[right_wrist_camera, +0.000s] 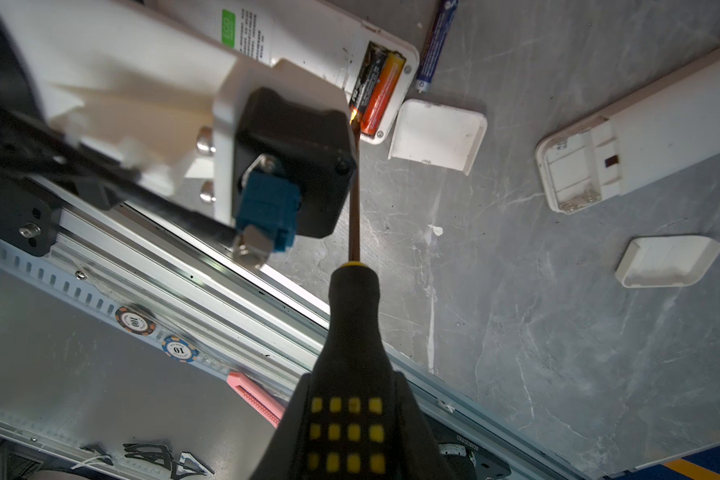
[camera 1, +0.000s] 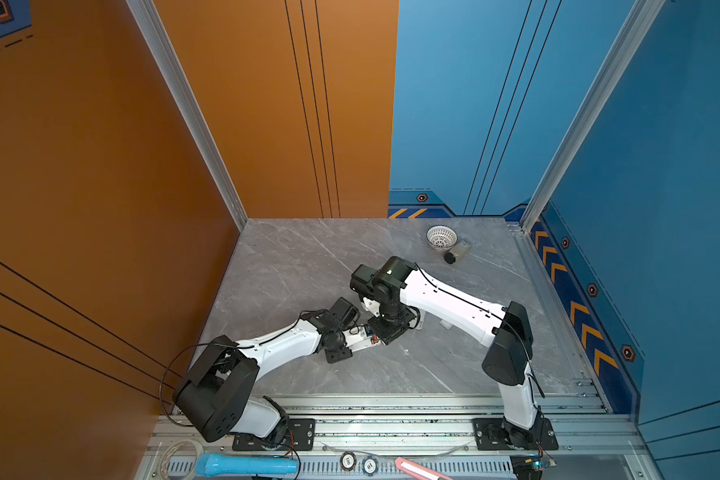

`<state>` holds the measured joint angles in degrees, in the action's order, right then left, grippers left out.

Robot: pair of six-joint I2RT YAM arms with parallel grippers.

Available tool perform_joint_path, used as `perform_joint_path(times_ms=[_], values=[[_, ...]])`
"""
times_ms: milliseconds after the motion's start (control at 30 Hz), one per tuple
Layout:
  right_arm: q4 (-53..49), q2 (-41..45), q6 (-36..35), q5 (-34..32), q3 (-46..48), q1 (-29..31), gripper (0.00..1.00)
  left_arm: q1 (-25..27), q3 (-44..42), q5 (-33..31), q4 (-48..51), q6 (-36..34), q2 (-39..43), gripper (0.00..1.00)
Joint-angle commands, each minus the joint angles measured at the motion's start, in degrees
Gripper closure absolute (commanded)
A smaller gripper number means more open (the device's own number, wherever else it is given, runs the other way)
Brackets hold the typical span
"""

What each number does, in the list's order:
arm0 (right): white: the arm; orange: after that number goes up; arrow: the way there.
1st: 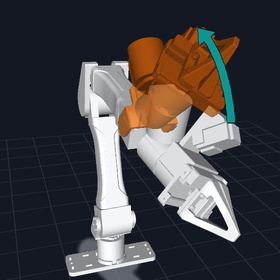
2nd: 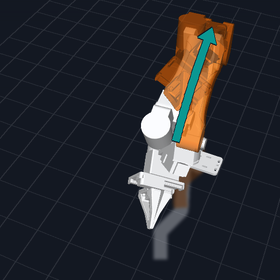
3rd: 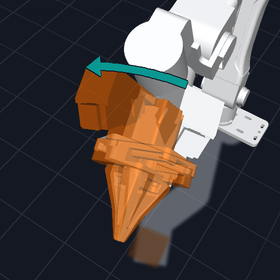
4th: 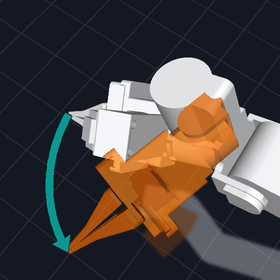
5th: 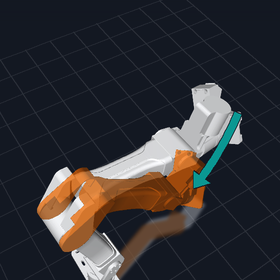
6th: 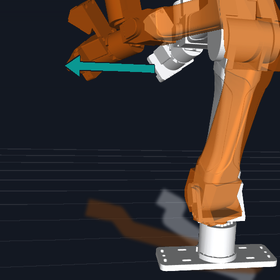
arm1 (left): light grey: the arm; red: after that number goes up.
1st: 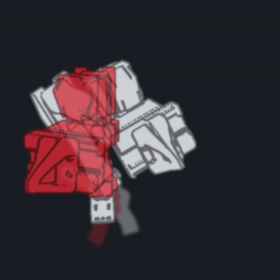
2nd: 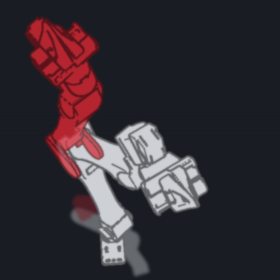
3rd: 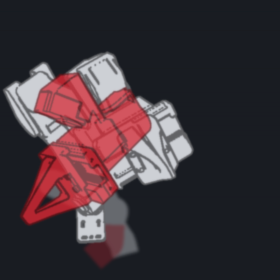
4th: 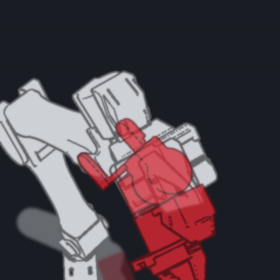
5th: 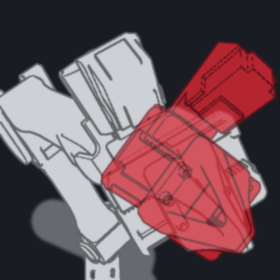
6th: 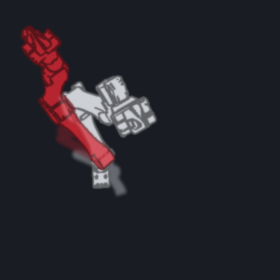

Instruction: Unload the batteries from the remote control

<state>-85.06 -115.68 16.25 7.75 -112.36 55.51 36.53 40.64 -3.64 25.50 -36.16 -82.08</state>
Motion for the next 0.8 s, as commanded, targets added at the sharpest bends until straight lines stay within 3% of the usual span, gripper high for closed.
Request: perform_joint_path(times_ms=[0,600,667,767], values=[[-2.2,-0.9,-1.3,1.0,-0.7,0.2,1.0,0.7,-1.5,-2.5,2.0,0.3,-2.6,1.0],[-1.1,-2.8,-1.9,2.4,-1.2,0.4,1.0,1.1,-1.3,-1.6,2.1,0.6,-2.6,1.0],[1.5,-2.6,-1.0,2.0,1.0,0.4,1.0,1.1,-1.3,0.0,2.4,0.7,-2.2,1.0],[13.0,2.3,2.7,0.4,12.5,1.2,1.0,0.7,-0.9,4.8,3.8,1.0,-1.8,1.0]])
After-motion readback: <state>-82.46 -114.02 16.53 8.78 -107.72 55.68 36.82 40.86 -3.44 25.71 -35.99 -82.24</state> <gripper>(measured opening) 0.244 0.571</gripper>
